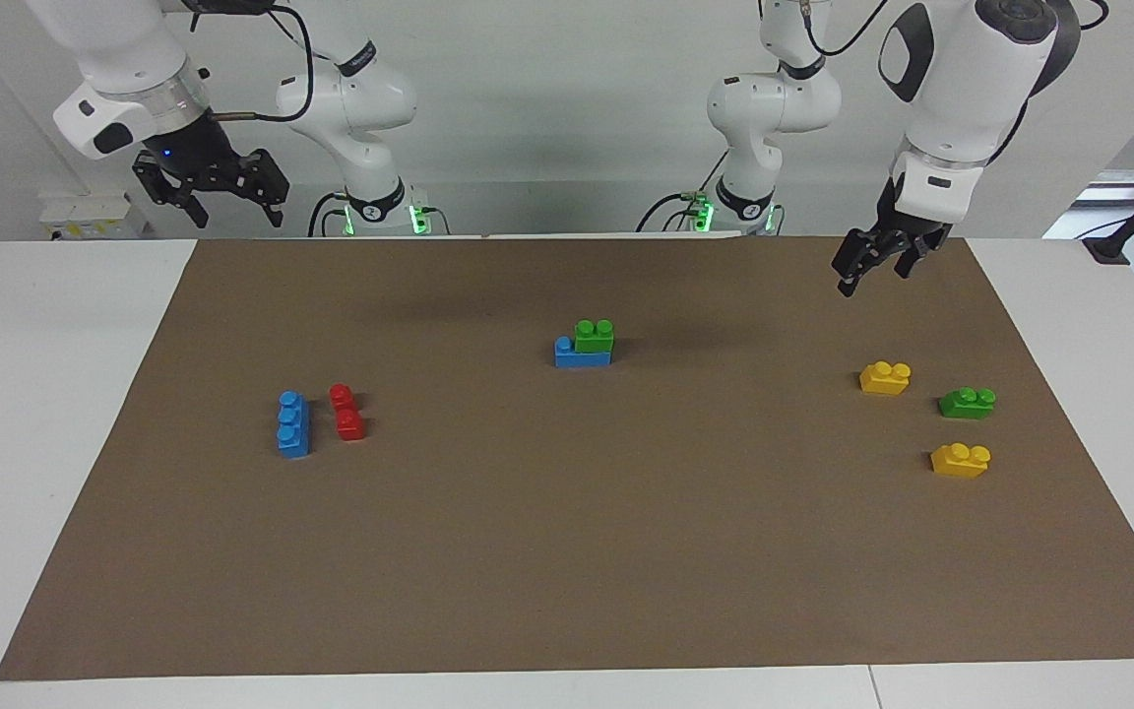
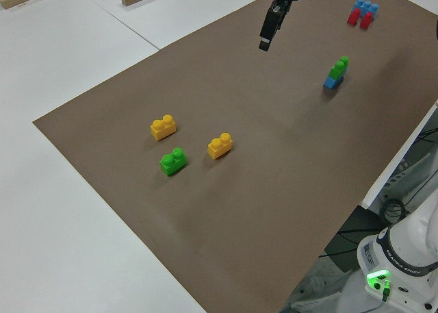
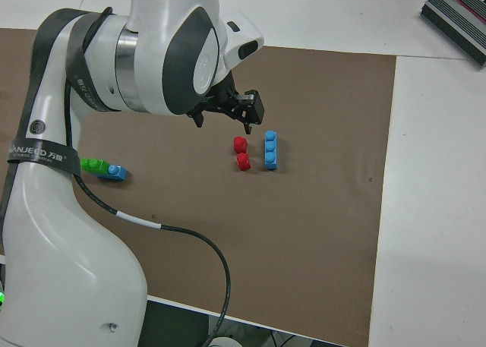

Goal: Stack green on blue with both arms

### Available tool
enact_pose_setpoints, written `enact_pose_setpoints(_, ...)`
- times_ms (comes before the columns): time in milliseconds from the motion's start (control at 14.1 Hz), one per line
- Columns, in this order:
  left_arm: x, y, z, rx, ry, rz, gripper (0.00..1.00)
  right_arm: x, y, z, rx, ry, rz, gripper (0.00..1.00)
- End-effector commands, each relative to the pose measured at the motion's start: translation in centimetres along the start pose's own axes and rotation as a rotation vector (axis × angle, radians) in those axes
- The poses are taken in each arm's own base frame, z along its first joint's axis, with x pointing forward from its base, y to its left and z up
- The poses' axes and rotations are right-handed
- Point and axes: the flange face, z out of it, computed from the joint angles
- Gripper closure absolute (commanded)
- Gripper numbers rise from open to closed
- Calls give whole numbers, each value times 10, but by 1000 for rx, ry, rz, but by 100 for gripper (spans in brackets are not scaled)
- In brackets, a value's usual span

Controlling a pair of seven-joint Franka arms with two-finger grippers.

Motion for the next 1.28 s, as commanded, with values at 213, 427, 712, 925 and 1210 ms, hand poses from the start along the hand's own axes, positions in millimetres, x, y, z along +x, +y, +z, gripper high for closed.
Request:
enact_pose_setpoints(213,26,10,-50,4,-75,75,0,21,5,0,-11,-26,-33,0)
enact_pose_setpoints(427,23,6,-53,13,-112,112,0,21,26,-7,-9,-19,8,0)
enact_pose_setpoints(712,23,-8,-51,-2,-116,305,0,28,55,-23,-11,18,57,0)
enact_pose_setpoints(925,29,-5,-45,-6,-81,256,0,29,47,-19,-9,0,35,0)
enact_pose_setpoints(1210,30,-3,-47,-10,-65,187,0,25,41,-11,-9,-40,25,0)
